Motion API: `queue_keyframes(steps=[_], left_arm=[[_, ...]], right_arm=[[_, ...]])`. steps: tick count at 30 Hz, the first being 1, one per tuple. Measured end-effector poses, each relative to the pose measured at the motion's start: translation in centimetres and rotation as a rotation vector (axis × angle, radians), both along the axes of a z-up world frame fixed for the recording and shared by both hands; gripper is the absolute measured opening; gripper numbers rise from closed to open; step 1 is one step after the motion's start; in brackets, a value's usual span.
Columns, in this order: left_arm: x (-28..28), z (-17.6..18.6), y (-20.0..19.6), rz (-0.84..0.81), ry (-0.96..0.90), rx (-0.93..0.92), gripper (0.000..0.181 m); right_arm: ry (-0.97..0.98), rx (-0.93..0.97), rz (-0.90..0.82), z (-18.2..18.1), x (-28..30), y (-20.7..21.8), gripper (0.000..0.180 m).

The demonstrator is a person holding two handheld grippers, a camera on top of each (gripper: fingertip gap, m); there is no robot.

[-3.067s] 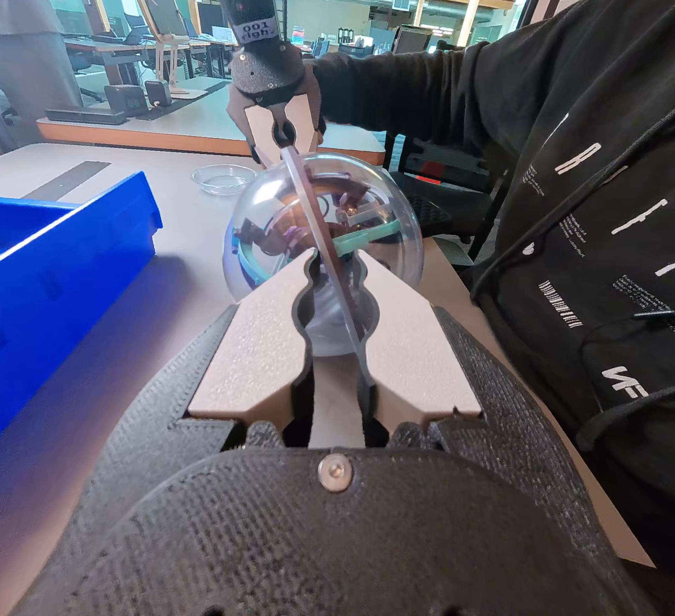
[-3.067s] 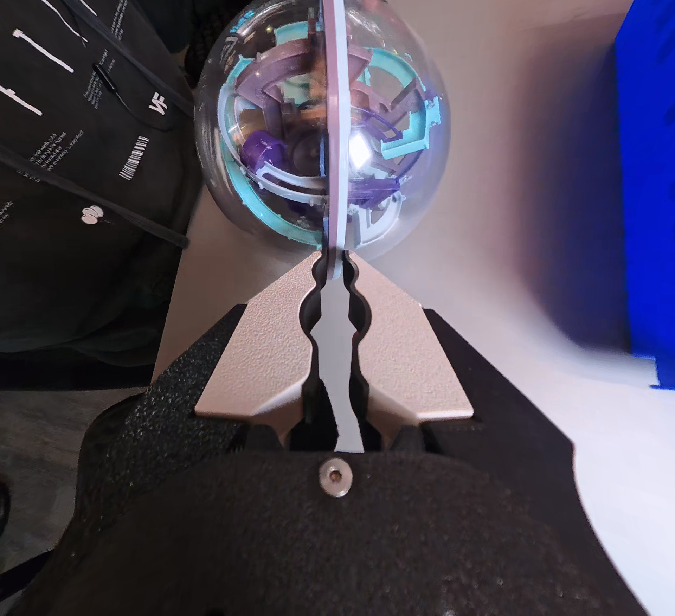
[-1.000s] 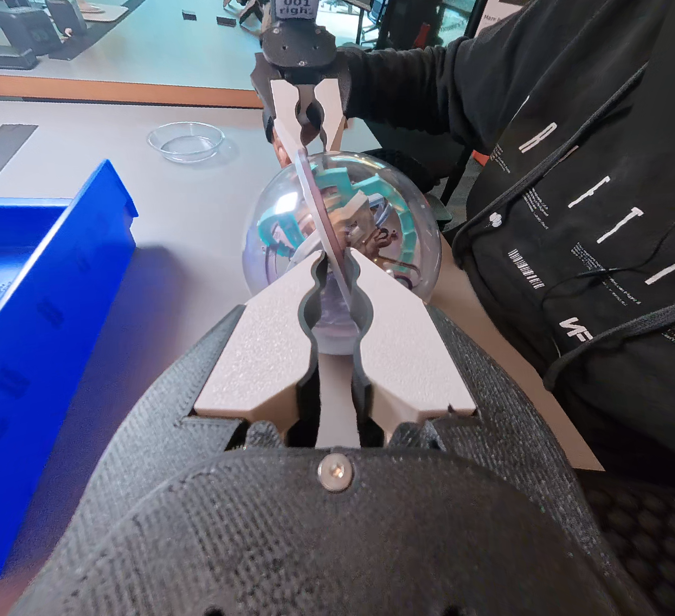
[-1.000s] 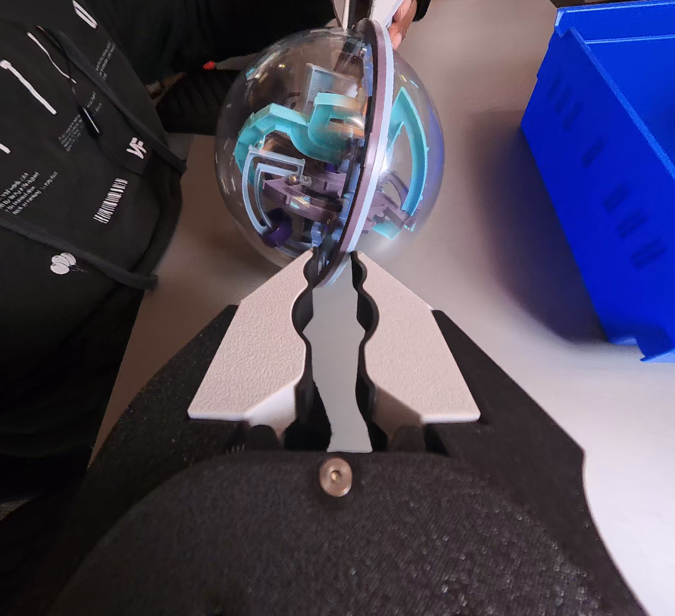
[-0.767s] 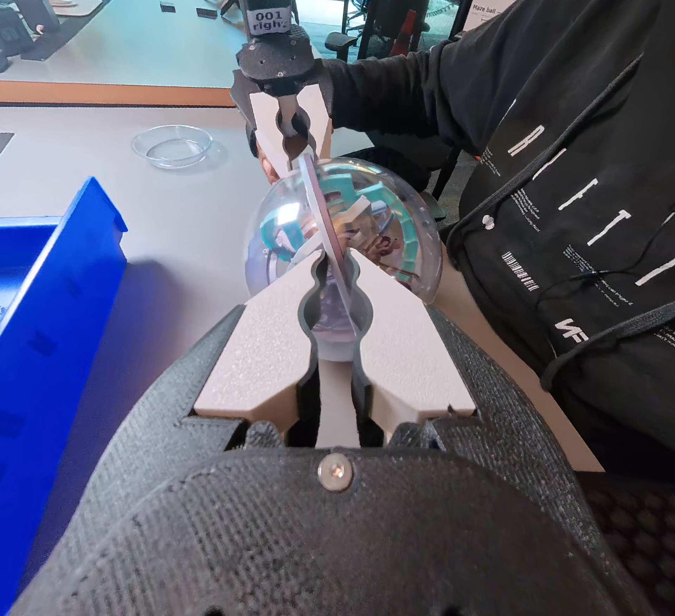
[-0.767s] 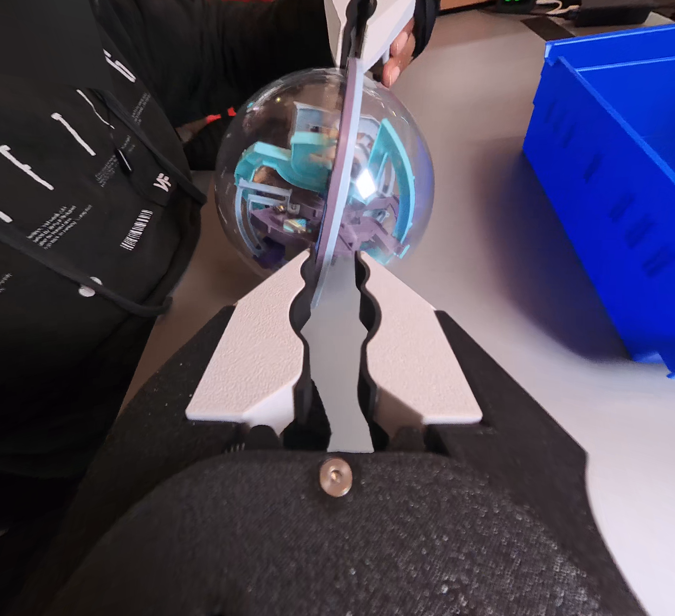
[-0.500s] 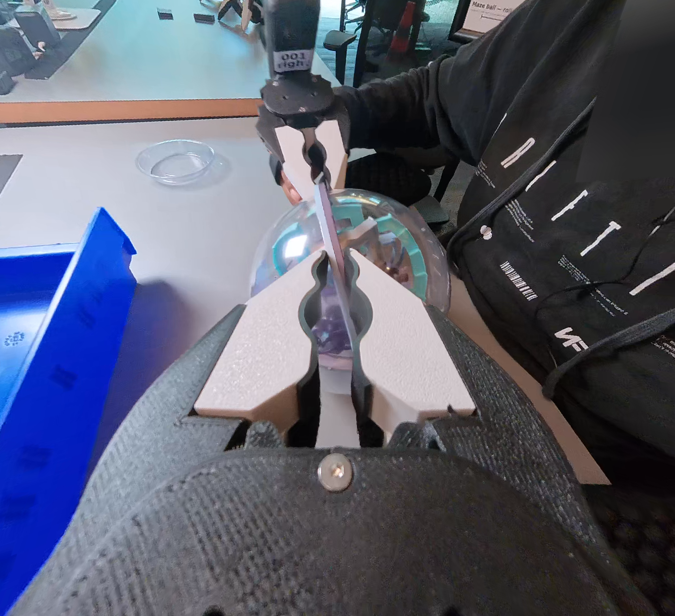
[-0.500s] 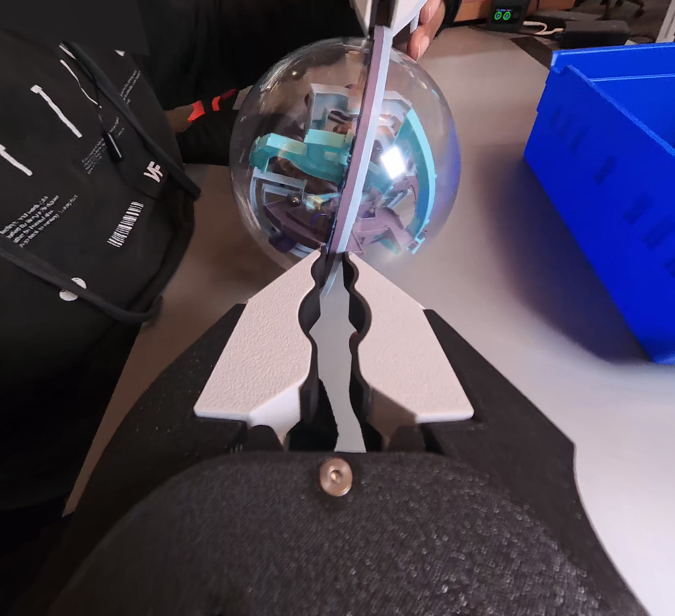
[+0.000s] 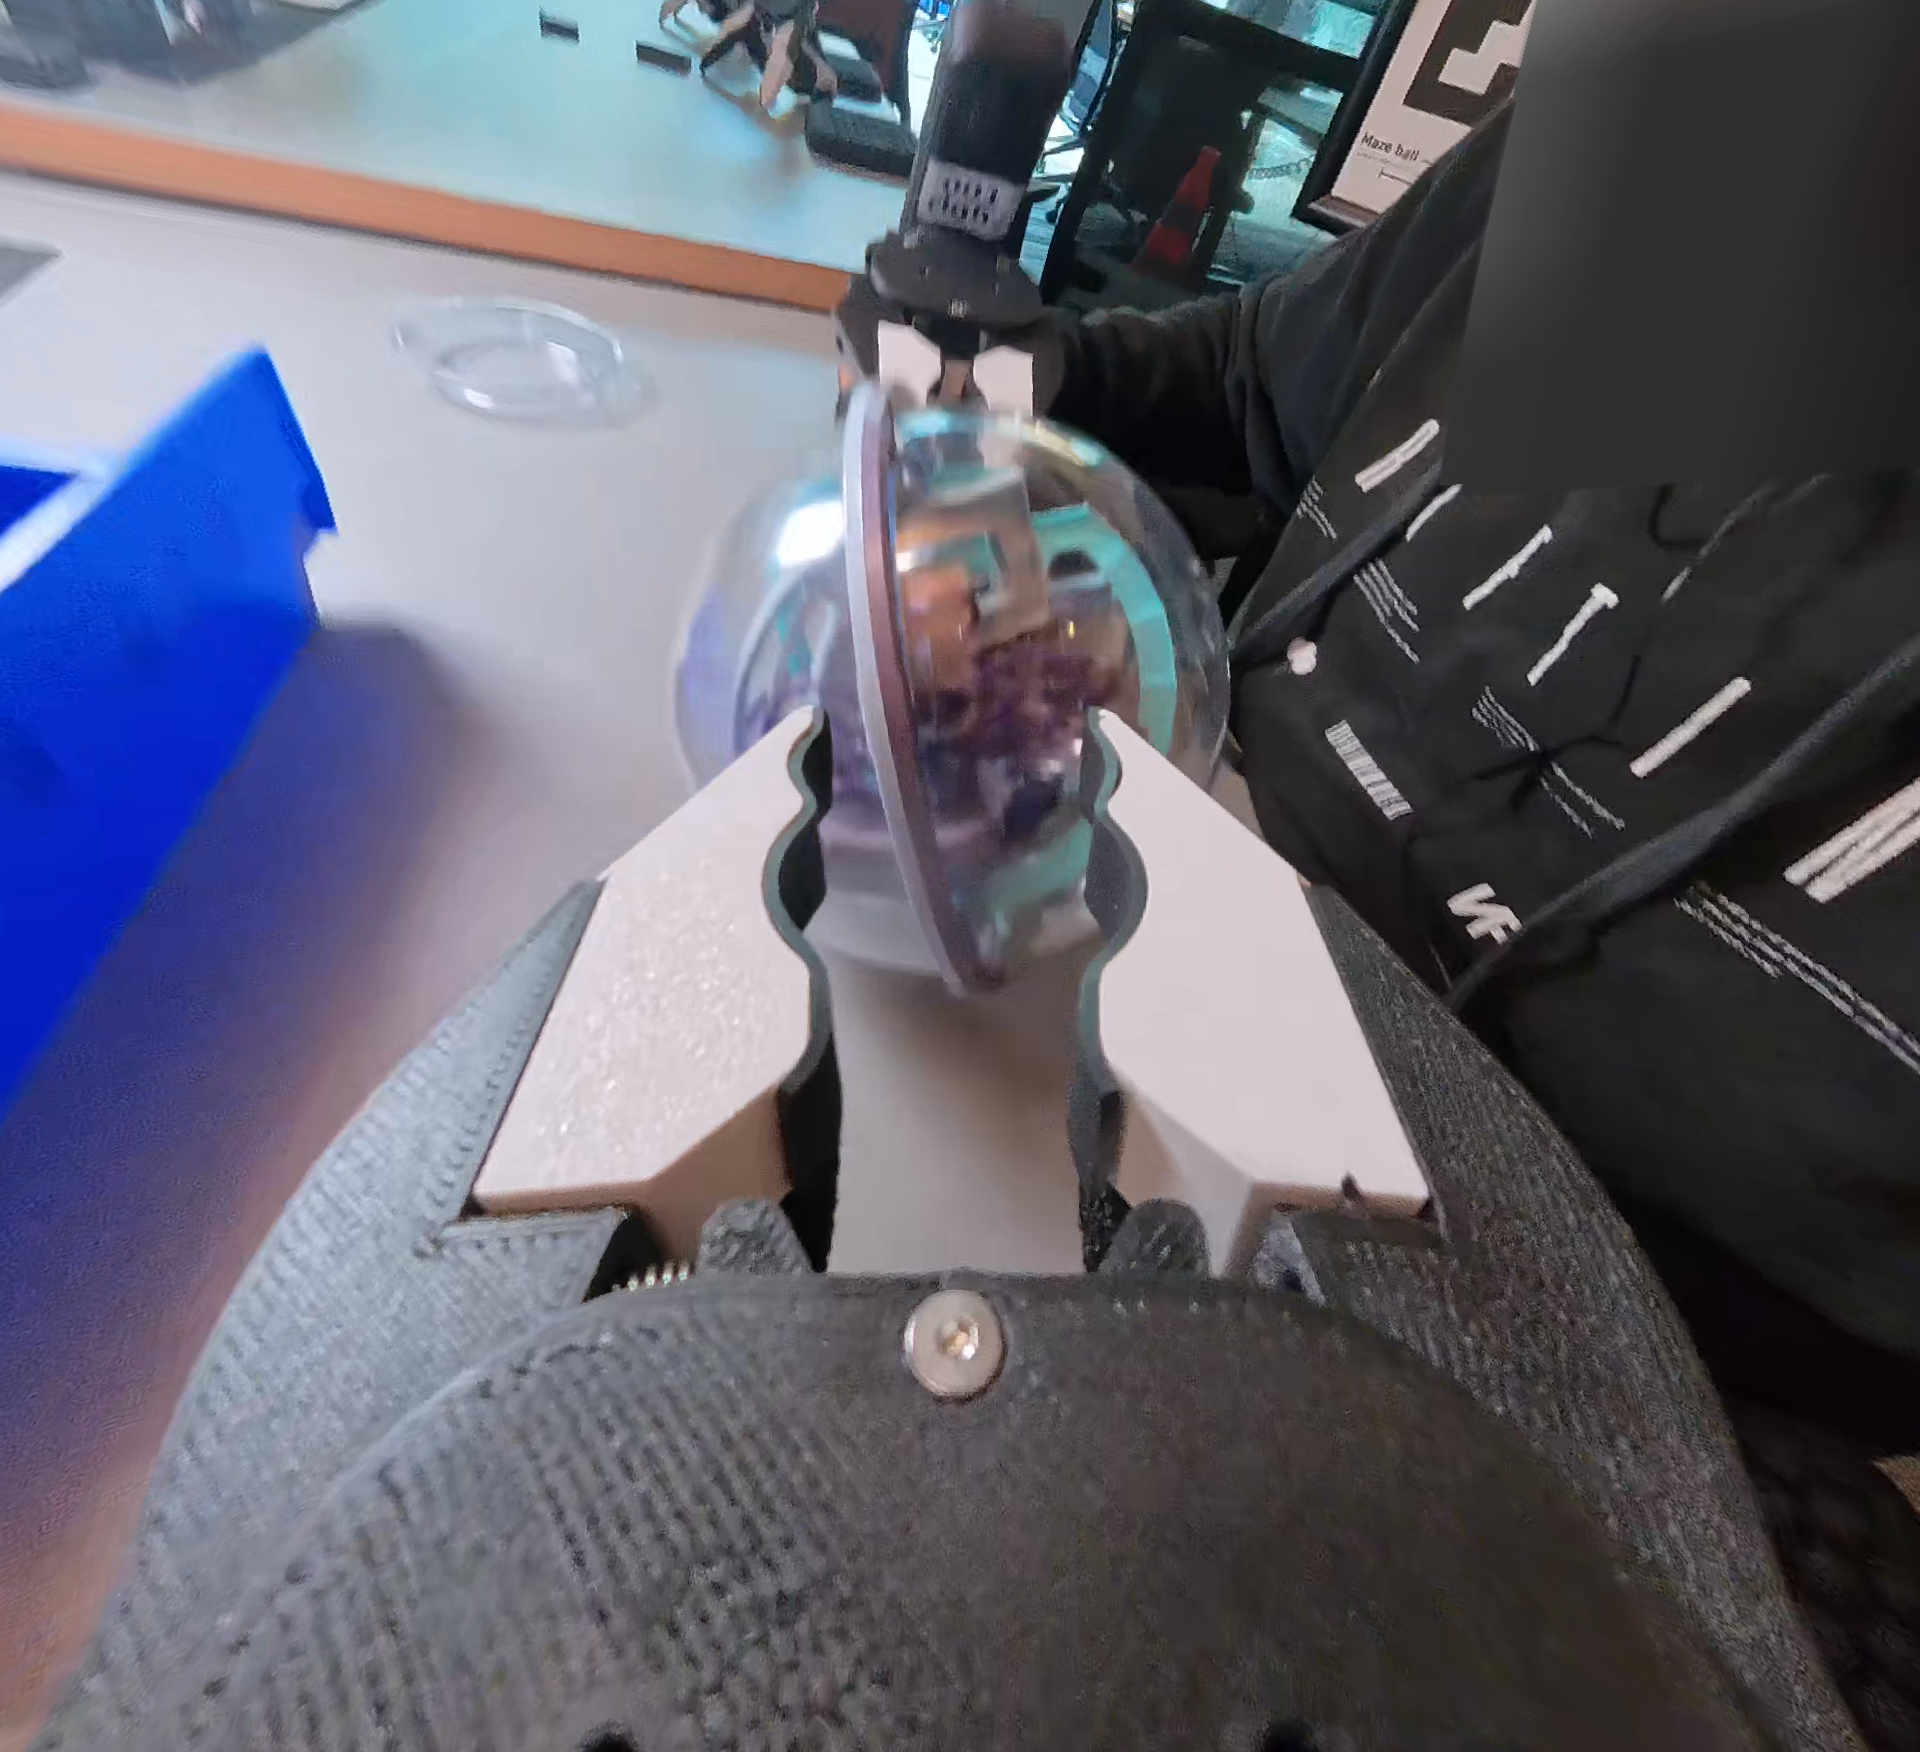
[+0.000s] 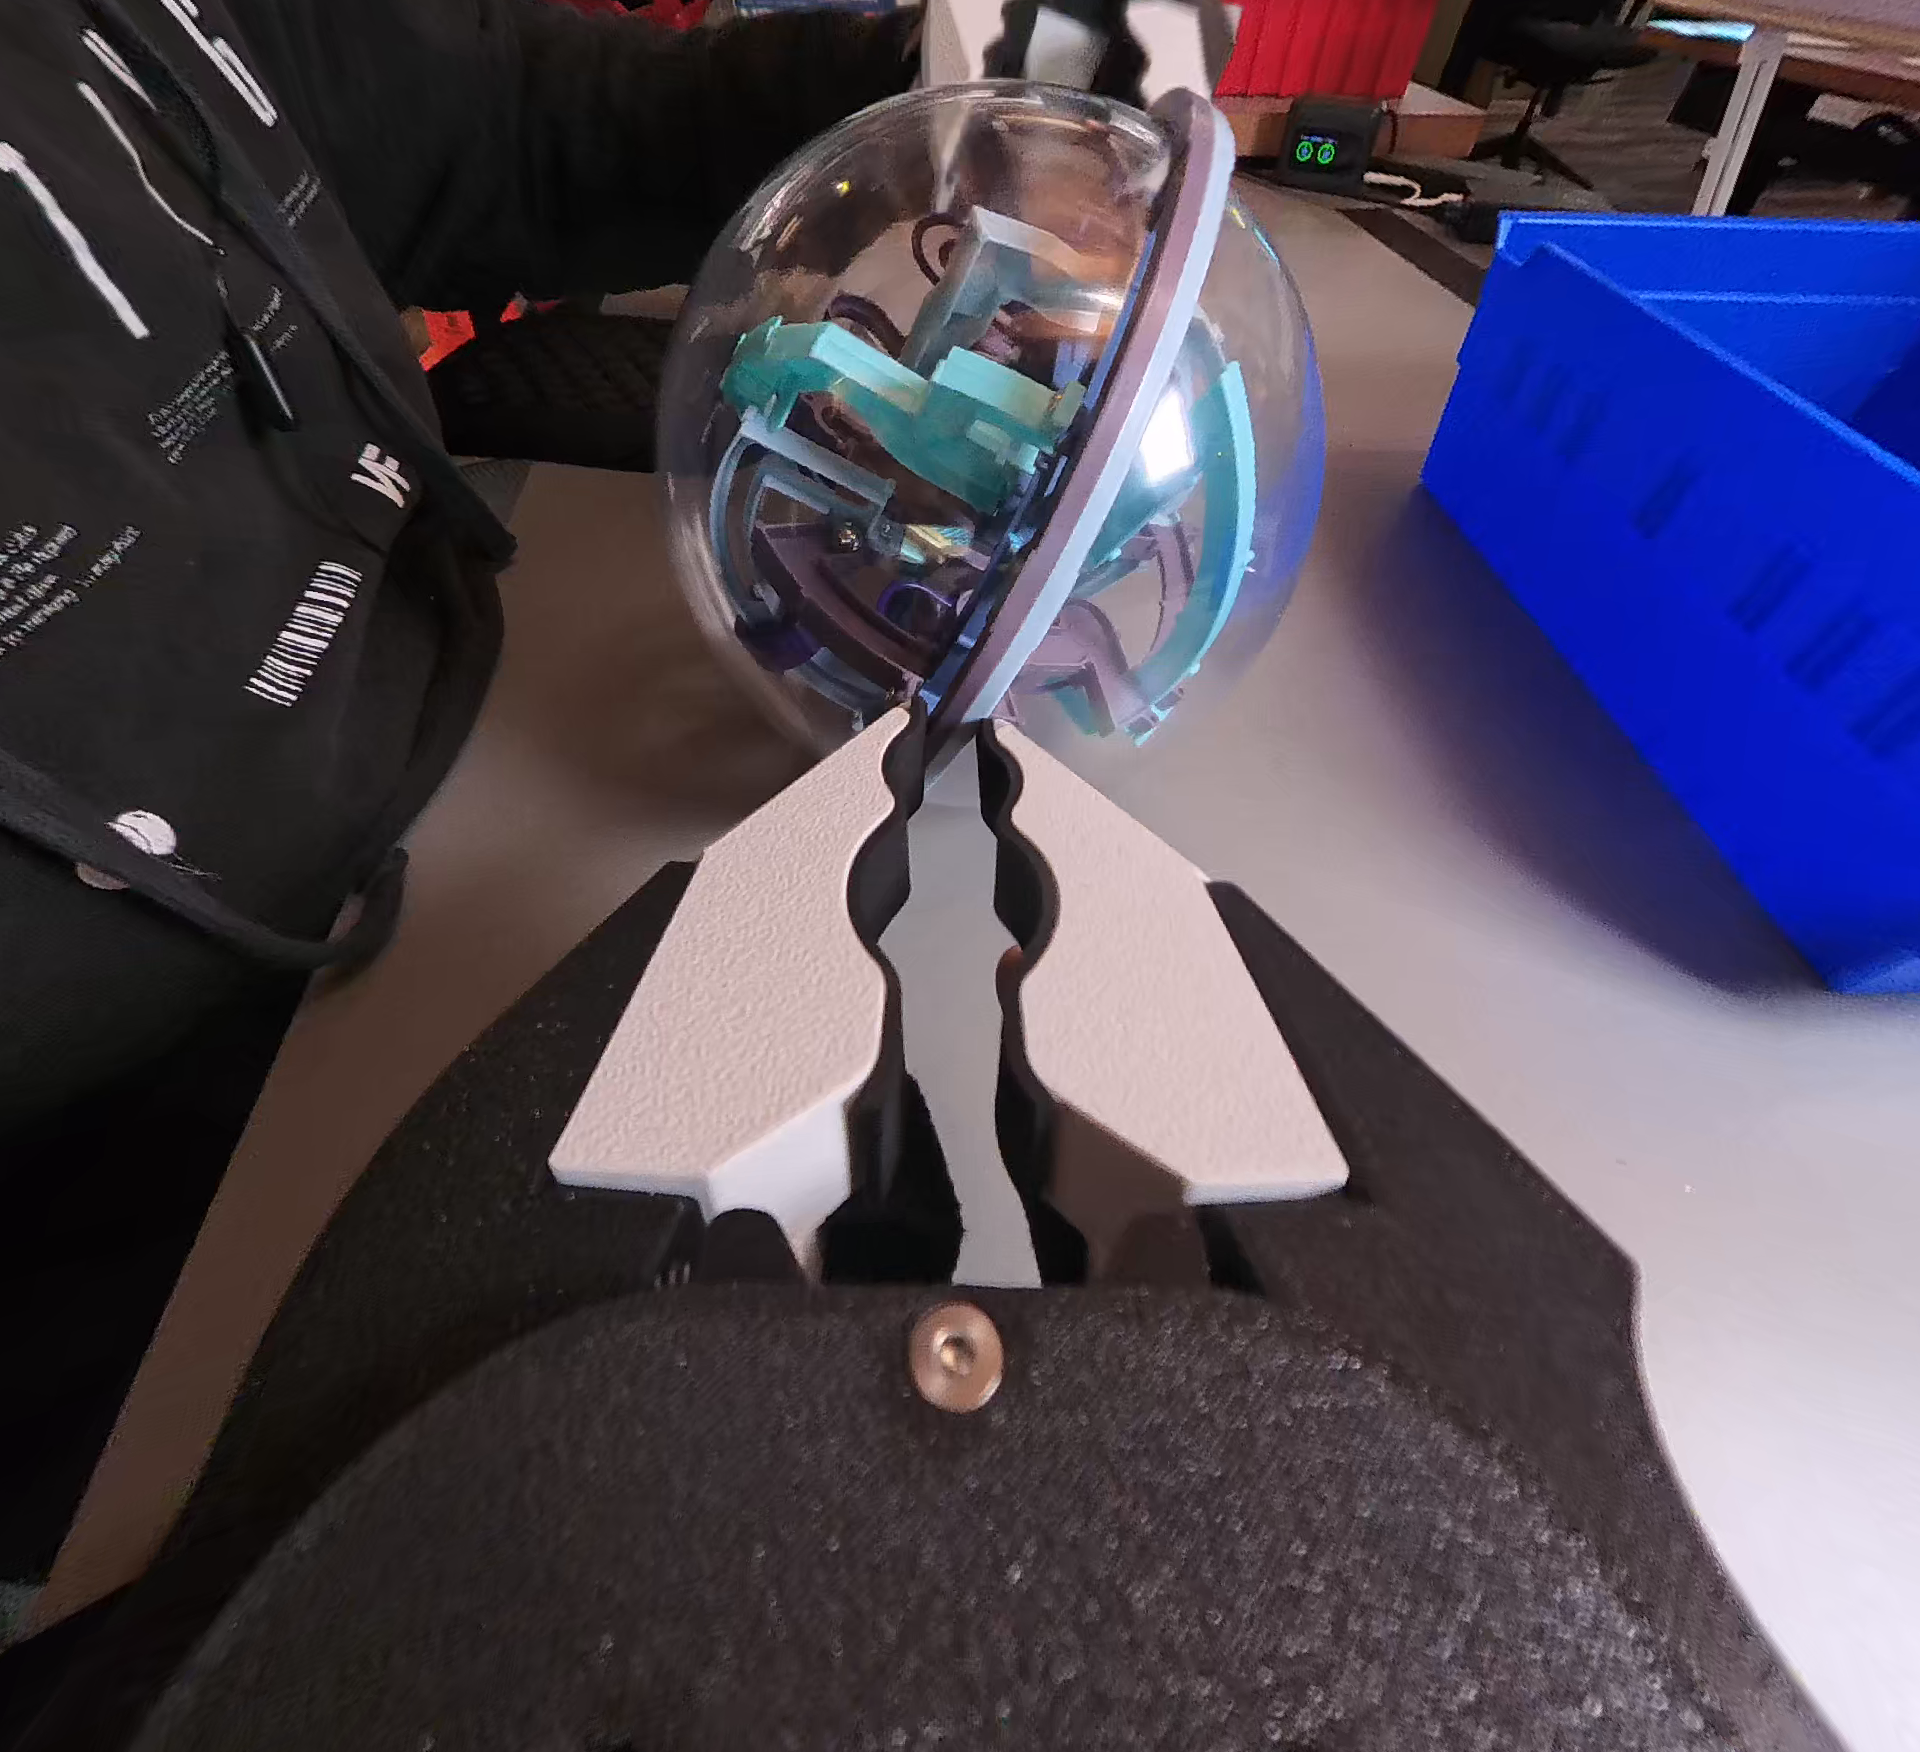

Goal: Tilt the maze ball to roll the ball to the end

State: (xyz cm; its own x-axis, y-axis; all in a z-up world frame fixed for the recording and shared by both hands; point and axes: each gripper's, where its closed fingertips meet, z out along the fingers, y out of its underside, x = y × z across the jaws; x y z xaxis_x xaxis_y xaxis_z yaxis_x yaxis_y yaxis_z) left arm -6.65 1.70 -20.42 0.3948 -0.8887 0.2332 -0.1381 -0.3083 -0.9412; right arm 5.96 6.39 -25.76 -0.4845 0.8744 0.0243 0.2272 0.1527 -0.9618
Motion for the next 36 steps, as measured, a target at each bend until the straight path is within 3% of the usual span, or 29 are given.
queue_keyframes(steps=[6,8,14,21,28,33,36], left_arm=[[-0.5,-4.9,-2.0,0.046,-0.061,-0.128,0.043],[-0.3,-4.7,-2.1,0.054,-0.103,-0.117,0.041],[-0.5,-2.2,-2.2,0.039,-0.145,0.000,0.007],[-0.2,-0.4,-1.8,0.017,-0.090,0.057,0.008],[0.0,-1.6,-3.1,-0.022,-0.058,-0.027,0.035],[0.8,-3.5,-4.4,-0.049,-0.058,-0.083,0.038],[0.7,-2.8,-3.9,-0.019,-0.108,-0.074,0.028]], right_arm=[[0.048,0.075,0.009,0.0,0.0,-0.6,0.008],[0.057,0.092,0.008,-0.1,0.1,-0.7,0.008],[0.115,0.162,0.009,0.4,0.1,-1.4,0.008],[0.133,0.249,-0.013,0.0,0.0,-1.6,0.007],[0.129,0.294,-0.026,-0.7,0.1,-1.3,0.006],[0.082,0.282,-0.039,-1.6,0.1,-0.7,0.006],[0.046,0.223,-0.036,-1.6,0.1,-0.4,0.006]])
